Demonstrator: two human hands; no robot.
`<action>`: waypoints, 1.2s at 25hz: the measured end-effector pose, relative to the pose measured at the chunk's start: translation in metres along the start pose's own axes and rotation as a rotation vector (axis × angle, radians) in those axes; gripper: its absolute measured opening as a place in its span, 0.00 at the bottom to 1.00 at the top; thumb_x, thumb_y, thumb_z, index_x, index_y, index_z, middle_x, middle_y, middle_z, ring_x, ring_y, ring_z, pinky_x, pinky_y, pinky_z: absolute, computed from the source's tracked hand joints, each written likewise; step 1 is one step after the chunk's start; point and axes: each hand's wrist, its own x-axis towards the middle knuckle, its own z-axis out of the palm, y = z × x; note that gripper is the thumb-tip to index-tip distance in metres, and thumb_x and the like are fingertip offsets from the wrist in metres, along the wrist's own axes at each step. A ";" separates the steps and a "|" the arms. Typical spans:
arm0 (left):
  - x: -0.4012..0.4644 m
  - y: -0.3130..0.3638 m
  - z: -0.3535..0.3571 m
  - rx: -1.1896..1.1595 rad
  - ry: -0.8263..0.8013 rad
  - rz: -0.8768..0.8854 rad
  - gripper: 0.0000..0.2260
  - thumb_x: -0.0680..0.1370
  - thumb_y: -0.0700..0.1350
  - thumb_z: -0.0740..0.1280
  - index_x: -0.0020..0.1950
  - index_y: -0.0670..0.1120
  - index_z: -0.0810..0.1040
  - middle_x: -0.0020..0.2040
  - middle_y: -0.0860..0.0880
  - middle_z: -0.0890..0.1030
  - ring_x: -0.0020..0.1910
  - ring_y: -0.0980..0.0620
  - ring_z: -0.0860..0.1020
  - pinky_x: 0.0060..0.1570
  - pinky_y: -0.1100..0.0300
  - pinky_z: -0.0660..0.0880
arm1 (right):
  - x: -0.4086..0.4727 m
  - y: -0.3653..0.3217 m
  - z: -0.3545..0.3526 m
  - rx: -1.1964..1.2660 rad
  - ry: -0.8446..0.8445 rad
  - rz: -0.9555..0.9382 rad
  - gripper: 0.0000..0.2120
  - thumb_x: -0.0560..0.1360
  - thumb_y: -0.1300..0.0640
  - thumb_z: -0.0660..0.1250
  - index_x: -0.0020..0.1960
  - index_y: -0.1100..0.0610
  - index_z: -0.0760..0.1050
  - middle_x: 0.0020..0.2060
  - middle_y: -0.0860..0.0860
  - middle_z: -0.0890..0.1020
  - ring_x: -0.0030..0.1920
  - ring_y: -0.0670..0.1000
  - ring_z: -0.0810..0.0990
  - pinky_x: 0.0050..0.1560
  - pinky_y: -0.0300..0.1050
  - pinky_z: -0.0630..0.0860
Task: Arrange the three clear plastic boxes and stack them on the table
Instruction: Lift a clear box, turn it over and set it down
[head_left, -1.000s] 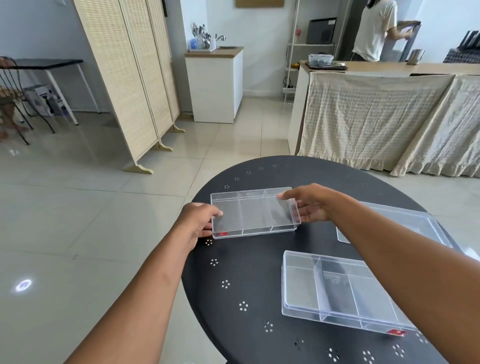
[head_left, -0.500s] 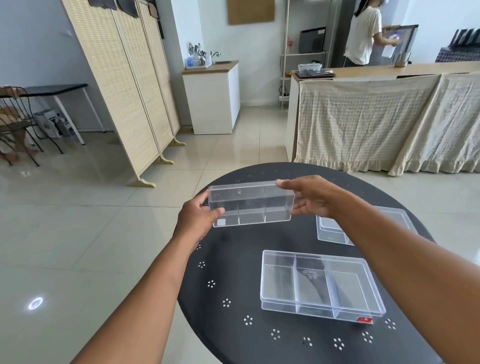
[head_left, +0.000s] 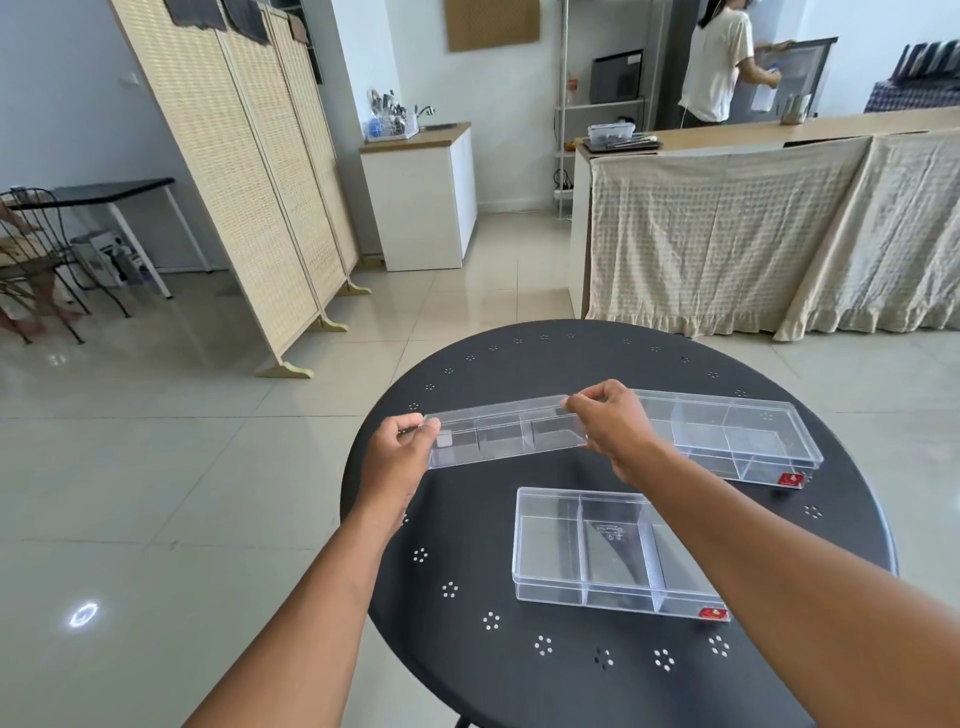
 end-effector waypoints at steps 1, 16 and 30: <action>-0.001 -0.002 0.000 0.006 -0.004 -0.002 0.21 0.67 0.59 0.72 0.56 0.50 0.80 0.56 0.44 0.86 0.54 0.48 0.85 0.60 0.45 0.81 | -0.001 0.002 -0.001 -0.037 -0.008 -0.015 0.09 0.76 0.56 0.71 0.42 0.59 0.74 0.37 0.58 0.74 0.38 0.57 0.71 0.41 0.54 0.74; -0.004 -0.023 -0.001 0.120 0.067 -0.068 0.08 0.71 0.53 0.66 0.40 0.49 0.79 0.38 0.48 0.79 0.39 0.49 0.75 0.44 0.55 0.73 | 0.002 0.027 -0.002 -0.417 0.001 0.017 0.11 0.76 0.60 0.68 0.45 0.69 0.81 0.34 0.59 0.79 0.36 0.55 0.77 0.40 0.46 0.78; 0.101 0.028 0.000 0.046 0.184 0.017 0.08 0.75 0.42 0.69 0.37 0.49 0.83 0.36 0.44 0.83 0.38 0.45 0.79 0.49 0.48 0.82 | 0.069 -0.038 0.038 -0.171 0.074 0.030 0.13 0.74 0.60 0.70 0.48 0.71 0.84 0.27 0.55 0.81 0.32 0.56 0.81 0.51 0.58 0.87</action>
